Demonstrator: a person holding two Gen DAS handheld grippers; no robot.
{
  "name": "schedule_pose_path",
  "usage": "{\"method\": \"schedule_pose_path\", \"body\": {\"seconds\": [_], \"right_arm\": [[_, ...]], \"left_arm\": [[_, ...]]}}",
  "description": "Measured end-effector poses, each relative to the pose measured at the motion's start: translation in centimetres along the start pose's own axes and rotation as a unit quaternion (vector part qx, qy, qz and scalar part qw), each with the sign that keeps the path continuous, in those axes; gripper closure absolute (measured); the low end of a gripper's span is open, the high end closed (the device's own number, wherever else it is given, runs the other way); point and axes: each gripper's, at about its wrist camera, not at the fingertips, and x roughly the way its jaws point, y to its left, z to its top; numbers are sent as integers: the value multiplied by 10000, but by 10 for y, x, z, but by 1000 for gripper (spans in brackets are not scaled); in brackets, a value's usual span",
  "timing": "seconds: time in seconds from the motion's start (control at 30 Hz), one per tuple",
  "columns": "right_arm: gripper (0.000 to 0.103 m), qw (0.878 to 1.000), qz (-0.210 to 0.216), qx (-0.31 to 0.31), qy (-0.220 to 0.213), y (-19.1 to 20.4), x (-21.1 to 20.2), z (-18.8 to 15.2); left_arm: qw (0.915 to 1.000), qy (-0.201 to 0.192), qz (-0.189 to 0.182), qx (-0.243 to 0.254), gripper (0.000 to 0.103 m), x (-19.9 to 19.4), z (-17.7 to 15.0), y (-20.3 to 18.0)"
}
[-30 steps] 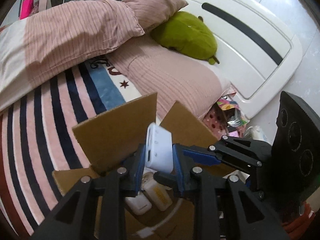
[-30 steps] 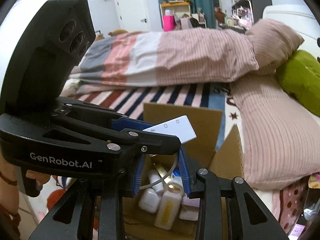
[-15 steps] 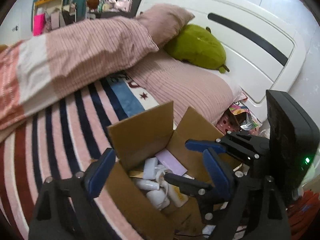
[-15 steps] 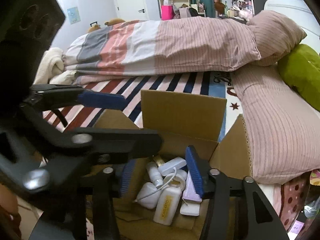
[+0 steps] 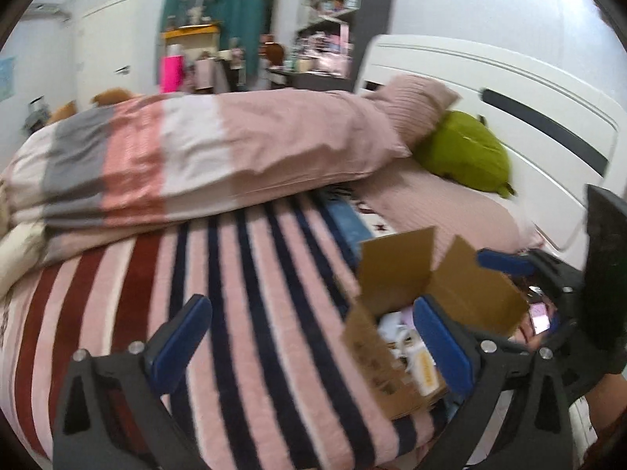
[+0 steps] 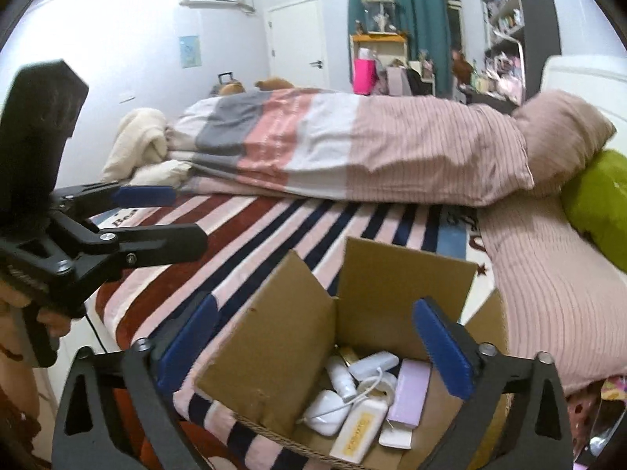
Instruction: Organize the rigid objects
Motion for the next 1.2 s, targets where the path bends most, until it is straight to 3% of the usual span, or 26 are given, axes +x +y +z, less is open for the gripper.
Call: {"method": "schedule_pose_path", "body": {"seconds": [0.13, 0.33, 0.57, 1.2], "right_arm": [[0, 9998, -79, -124, -157, 11, -2, 0], [0, 9999, 76, 6, -92, 14, 4, -1], [0, 9996, 250, 118, 12, 15, 8, -1], [0, 9997, 207, 131, 42, 22, 6, -4]], "left_arm": [[9980, -42, 579, -245, 1, -6, -15, 28], [9962, -59, 721, -493, 1, -11, -26, 54], [9959, -87, 689, -583, 1, -16, -28, 62], [9961, -65, 721, -497, 1, -16, -27, 59]]}}
